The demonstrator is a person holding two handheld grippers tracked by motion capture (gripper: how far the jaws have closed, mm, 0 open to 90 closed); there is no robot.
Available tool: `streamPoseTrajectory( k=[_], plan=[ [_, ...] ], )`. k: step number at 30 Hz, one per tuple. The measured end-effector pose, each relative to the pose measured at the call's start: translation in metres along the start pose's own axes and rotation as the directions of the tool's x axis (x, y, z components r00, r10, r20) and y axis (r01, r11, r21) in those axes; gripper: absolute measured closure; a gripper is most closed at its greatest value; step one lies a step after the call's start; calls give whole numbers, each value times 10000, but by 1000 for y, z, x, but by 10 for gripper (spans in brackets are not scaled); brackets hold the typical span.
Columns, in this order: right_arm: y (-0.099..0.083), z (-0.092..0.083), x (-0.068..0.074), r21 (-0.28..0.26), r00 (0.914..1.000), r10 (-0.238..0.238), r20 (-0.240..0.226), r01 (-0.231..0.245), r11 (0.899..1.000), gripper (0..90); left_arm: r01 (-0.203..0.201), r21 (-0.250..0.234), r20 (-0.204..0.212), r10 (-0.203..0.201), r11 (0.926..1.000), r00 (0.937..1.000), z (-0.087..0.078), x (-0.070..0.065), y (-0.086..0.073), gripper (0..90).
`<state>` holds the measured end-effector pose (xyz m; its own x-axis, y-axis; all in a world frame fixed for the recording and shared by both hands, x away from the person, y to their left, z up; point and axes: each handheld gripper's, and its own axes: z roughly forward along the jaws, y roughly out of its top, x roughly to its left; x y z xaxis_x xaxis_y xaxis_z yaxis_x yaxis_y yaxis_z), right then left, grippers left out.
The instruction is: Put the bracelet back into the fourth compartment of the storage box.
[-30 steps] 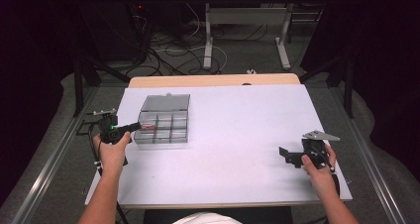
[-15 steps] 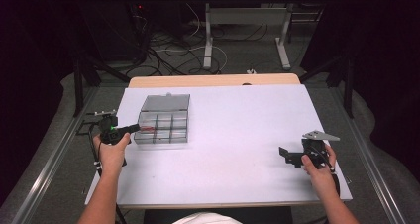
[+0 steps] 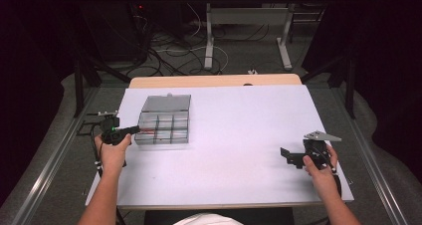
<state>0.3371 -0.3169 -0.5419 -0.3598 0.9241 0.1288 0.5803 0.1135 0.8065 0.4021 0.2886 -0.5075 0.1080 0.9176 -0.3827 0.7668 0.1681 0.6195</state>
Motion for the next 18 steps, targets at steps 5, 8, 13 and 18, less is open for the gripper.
streamPoseTrajectory(
  k=[5,8,13,18],
  plan=[
    [0,0,0,7,10000,-10,-6,10,10000,0,-31,-79,-214,30,10000,9998,2,1,-1,873],
    [0,0,0,7,10000,-7,-5,7,10000,0,65,-85,-222,-67,9999,9997,3,1,-1,873],
    [0,0,0,-1,10000,-12,3,12,10000,0,-78,95,-356,81,9999,9993,4,2,-1,873],
    [0,0,0,23,10000,-33,1,33,10000,0,-123,264,-395,133,9996,9991,7,1,-1,873]
  ],
)
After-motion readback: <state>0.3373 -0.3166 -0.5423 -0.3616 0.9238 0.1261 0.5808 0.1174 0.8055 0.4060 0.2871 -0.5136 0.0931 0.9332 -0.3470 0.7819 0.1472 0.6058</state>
